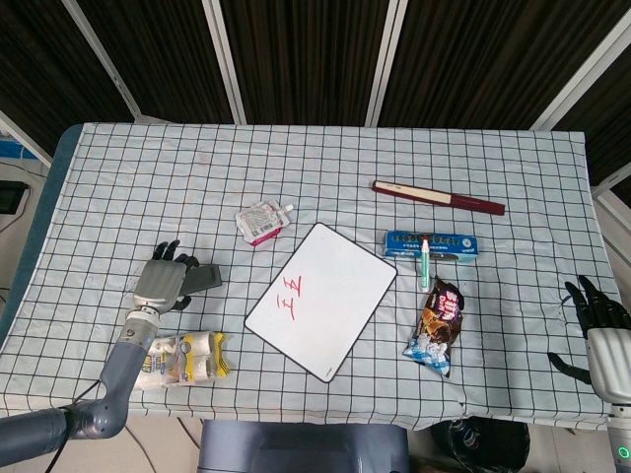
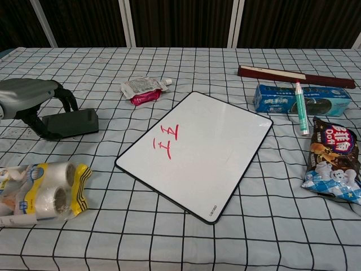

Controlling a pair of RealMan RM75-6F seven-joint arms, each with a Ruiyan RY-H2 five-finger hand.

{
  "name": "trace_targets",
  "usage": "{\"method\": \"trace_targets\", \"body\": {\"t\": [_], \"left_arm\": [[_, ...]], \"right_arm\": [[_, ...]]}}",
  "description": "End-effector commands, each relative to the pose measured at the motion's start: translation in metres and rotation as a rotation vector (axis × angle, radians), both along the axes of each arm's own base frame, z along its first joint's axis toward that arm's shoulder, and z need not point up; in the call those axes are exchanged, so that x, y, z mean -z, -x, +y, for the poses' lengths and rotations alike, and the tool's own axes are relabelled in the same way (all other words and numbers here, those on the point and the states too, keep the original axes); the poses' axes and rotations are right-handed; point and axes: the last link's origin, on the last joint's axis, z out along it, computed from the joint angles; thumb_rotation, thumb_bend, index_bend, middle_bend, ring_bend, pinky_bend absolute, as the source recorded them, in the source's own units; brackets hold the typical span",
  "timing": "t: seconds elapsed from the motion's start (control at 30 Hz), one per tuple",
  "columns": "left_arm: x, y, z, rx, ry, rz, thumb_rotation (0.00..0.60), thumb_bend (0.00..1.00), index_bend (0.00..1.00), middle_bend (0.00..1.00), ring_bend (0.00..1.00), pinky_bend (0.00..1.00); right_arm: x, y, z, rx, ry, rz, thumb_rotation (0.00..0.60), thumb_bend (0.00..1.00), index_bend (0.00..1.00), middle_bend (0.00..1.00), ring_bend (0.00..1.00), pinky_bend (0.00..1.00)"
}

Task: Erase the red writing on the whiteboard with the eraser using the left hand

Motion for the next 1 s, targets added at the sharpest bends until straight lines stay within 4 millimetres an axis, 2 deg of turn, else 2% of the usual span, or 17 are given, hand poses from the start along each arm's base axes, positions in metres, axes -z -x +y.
{"method": "trace_targets", "body": {"t": [0.03, 1.0], "left_arm": [[-0.0004, -0.0008, 0.001, 0.004, -0.006, -0.002, 0.6, 0.2, 0.32, 0.31, 0.0, 0.07], [0.0054, -0.002, 0.0083, -0.008, -0.016, 0.03, 0.6, 0.24, 0.34, 0.39, 0.0, 0.07]], "right_arm": [[0.0, 0.0, -0.0001, 0.0, 0.0, 0.0, 0.6, 0.07, 0.0, 0.02, 0.13, 0.19], [0.0004, 0.0002, -0.0001, 0.008, -0.002, -0.002, 0.6, 0.07, 0.0, 0.02, 0.13, 0.19]]}}
